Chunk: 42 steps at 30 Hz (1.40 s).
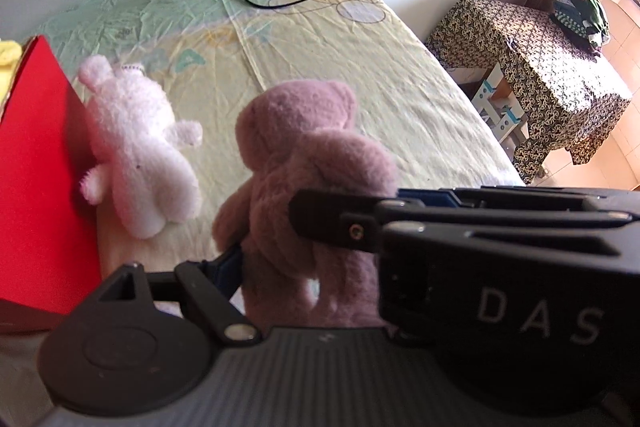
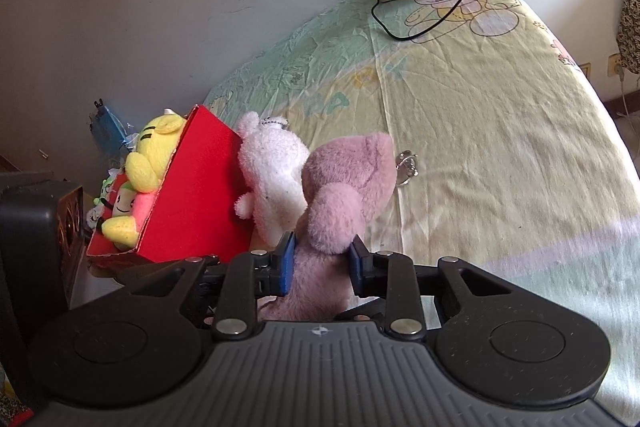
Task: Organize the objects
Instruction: 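Lift the teddy bear off the bed with the right gripper, then carry the teddy bear with the right gripper over the red box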
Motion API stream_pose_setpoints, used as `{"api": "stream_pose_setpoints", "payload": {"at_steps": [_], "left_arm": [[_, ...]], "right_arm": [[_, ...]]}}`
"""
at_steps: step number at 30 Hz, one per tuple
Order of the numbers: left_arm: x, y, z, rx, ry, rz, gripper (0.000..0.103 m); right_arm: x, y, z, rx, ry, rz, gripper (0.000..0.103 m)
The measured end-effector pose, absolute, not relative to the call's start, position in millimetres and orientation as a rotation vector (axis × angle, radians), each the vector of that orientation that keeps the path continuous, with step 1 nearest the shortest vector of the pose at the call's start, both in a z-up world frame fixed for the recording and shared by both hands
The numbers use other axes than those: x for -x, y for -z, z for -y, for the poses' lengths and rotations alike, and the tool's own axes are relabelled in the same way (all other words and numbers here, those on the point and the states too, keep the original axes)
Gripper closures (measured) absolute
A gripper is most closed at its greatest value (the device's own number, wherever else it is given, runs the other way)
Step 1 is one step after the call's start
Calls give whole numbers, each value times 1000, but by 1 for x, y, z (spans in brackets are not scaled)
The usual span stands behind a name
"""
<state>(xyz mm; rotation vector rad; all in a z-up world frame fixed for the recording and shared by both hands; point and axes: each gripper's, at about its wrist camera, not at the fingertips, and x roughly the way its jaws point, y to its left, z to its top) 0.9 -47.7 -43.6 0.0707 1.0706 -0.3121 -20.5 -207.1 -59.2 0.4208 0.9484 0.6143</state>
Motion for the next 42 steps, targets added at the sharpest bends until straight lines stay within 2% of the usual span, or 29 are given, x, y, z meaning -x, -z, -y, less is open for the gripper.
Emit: {"api": "stream_pose_setpoints", "payload": {"at_steps": [13,24,31,42], "left_arm": [[15,17,17,-89,342,-1009,29],[28,-33,-16,-136,460,-906,29],[38,-64,-43,-139,514,-825,29],[39,-81,-103,-109,486,-768,29]], "right_arm": [[40,36,179,-406,-622,-891,73],[71,-5,157,-481,-528,-792,73],[88,-35,136,-480,-494,-701,72],[101,-57,79,-419,-519,-640,72]]}}
